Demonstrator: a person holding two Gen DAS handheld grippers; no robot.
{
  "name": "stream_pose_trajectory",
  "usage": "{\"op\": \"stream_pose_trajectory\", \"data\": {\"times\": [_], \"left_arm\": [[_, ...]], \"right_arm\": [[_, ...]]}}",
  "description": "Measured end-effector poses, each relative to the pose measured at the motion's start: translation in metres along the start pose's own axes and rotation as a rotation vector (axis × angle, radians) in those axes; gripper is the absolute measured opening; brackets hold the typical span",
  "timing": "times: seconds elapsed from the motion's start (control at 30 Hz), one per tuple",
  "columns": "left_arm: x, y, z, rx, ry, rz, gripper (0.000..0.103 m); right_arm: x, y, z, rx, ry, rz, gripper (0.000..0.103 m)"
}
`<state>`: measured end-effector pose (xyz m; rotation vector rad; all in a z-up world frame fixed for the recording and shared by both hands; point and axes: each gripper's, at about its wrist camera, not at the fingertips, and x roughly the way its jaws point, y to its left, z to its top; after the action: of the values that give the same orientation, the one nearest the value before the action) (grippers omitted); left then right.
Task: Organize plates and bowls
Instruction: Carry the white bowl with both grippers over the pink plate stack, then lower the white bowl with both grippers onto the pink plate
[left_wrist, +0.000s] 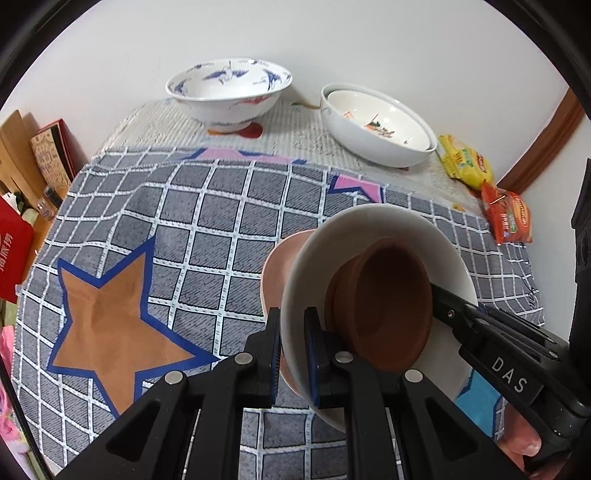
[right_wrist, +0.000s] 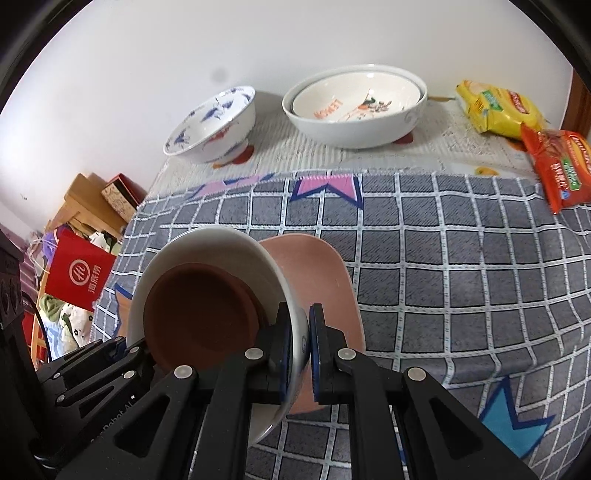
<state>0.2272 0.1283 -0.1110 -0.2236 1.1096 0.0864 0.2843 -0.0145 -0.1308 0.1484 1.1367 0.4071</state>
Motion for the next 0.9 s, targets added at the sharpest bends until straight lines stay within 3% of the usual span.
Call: {"op": "stream_pose_trajectory", "data": {"times": [0.37,0.9], "left_arm": [[0.032,0.0,0.003,-0.002,0.043,-0.014,0.012],[0.034,0.0,0.006,0.003,0.026,-0.022,0.013]], "right_arm": [[0.03,-0.012,0.001,0.012,0.052,-0.025,0.009],[0.037,-0.015,0.002,-0.001,0.045,-0.017,0.009]]}}
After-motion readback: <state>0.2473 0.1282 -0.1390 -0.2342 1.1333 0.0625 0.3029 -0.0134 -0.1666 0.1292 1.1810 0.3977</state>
